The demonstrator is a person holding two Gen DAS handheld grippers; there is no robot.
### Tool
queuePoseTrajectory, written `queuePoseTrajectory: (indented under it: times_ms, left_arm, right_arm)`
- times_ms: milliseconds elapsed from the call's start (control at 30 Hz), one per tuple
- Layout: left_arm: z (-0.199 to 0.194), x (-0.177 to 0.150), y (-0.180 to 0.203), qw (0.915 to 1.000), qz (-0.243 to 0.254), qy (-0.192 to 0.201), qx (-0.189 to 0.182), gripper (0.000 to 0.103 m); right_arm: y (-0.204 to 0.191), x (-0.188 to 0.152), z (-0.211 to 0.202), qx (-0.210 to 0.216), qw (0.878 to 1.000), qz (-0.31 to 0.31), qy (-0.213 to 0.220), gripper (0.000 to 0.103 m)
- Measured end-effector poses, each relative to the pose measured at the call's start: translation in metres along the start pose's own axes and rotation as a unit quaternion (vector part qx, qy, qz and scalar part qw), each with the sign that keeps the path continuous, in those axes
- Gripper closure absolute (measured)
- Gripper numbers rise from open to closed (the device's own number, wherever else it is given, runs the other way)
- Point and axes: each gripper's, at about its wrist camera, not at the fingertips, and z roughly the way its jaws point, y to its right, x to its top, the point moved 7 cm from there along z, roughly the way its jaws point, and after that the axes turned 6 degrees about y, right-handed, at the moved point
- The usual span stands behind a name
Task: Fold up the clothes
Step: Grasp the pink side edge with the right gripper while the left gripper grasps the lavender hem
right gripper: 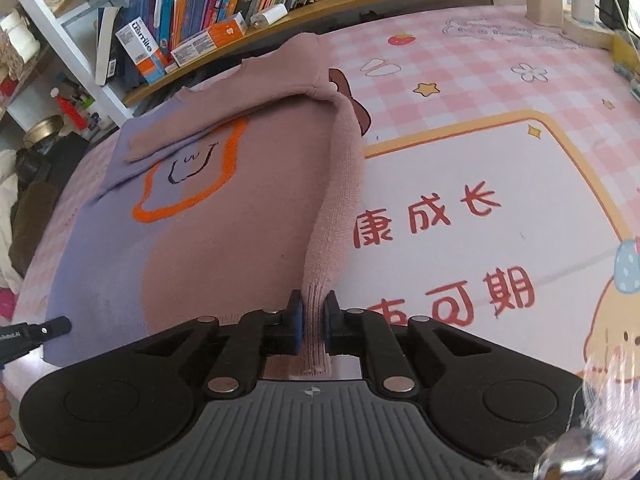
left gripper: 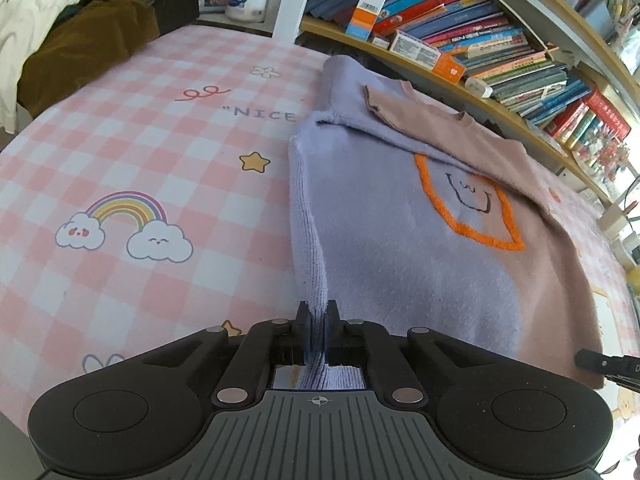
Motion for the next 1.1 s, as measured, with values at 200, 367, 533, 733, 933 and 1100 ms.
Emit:
queuePoseTrajectory:
  times_ms: [200,367,533,733,933,1100]
  left_arm:
    - [-0.012,-0.008,-0.001,1.0,-0.006,-0.003,-0.005,0.099]
    - [-0.03,-0.018,-0.006,0.9996,-0.021,-0.01,-0.016,0.099]
    - [-0.051,-0.033,-0.016,0.9974,-0.059,-0.027,-0.032,0.099]
    - [-0.075,-0.057,-0.025,0.995,-0.075,-0.053,-0.038,0.099]
    - [-0.089,-0.077,-0.028,0.9936,-0.078,-0.072,-0.038,0.099]
    - [-0.099,-0.062,-0.025,0.9931,-0.095,-0.039,-0.057,0.099]
  right_arm:
    - [0.0,-0.006,-0.015,0.01,1.0,0.006,-0.004,0.095]
    - [0.004,-0.02,-0.037,0.031,0.999,0.017,-0.02,0.095]
    - [0.012,-0.041,-0.058,0.051,0.996,0.041,-0.058,0.095]
    - [0.017,-0.069,-0.085,0.054,0.992,0.048,-0.103,0.095]
    - [0.02,-0.09,-0.106,0.064,0.987,0.047,-0.14,0.095]
    - [0.018,-0.081,-0.118,0.082,0.987,0.063,-0.12,0.095]
